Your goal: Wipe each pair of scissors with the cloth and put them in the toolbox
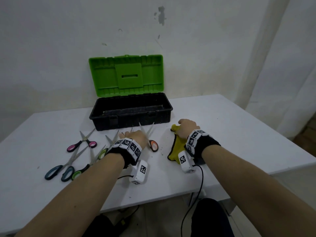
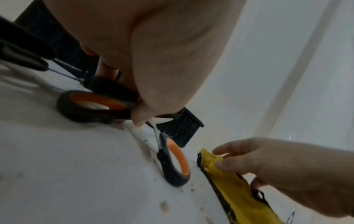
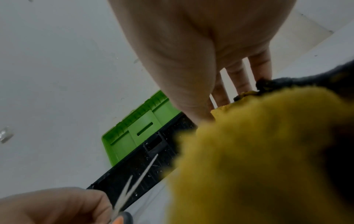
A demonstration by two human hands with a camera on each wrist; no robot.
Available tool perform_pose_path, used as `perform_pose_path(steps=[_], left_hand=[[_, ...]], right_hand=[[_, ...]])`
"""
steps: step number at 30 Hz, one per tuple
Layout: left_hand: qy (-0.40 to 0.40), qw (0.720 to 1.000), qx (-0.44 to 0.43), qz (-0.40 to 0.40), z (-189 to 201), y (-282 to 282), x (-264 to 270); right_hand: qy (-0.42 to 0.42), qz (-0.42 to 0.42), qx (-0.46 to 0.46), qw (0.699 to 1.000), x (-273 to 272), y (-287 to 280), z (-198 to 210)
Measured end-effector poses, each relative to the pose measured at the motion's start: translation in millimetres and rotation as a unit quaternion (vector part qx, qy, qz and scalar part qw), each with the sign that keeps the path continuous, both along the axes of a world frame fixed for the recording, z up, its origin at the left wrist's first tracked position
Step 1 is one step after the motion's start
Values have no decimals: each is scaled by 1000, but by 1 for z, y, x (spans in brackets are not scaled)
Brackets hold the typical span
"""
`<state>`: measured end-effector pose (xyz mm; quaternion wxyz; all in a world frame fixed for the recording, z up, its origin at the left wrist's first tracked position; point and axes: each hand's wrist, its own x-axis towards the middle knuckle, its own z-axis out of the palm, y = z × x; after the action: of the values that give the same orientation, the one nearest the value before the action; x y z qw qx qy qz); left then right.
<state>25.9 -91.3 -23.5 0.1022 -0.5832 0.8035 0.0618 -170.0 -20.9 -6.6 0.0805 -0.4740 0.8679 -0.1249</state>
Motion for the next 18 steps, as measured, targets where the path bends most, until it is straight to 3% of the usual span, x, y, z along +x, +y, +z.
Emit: perform_pose_path(steps=[3, 8, 13, 16, 18], left_hand=[[131, 991, -5, -2, 0, -5, 7], [337, 941, -10, -23, 1, -7, 9], [468, 882, 18, -57, 8, -5, 9], [546, 833, 77, -41, 13, -4, 9], [570, 813, 118, -30, 15, -1, 11]], right_hand=[[15, -6, 9, 1000, 1, -4, 0], [-3, -18, -48, 999, 4, -3, -1], [-101, -7, -133, 986, 2, 8, 1], [-212, 34, -221, 952, 0, 18, 5], [-276, 53, -218, 935, 2, 24, 9]])
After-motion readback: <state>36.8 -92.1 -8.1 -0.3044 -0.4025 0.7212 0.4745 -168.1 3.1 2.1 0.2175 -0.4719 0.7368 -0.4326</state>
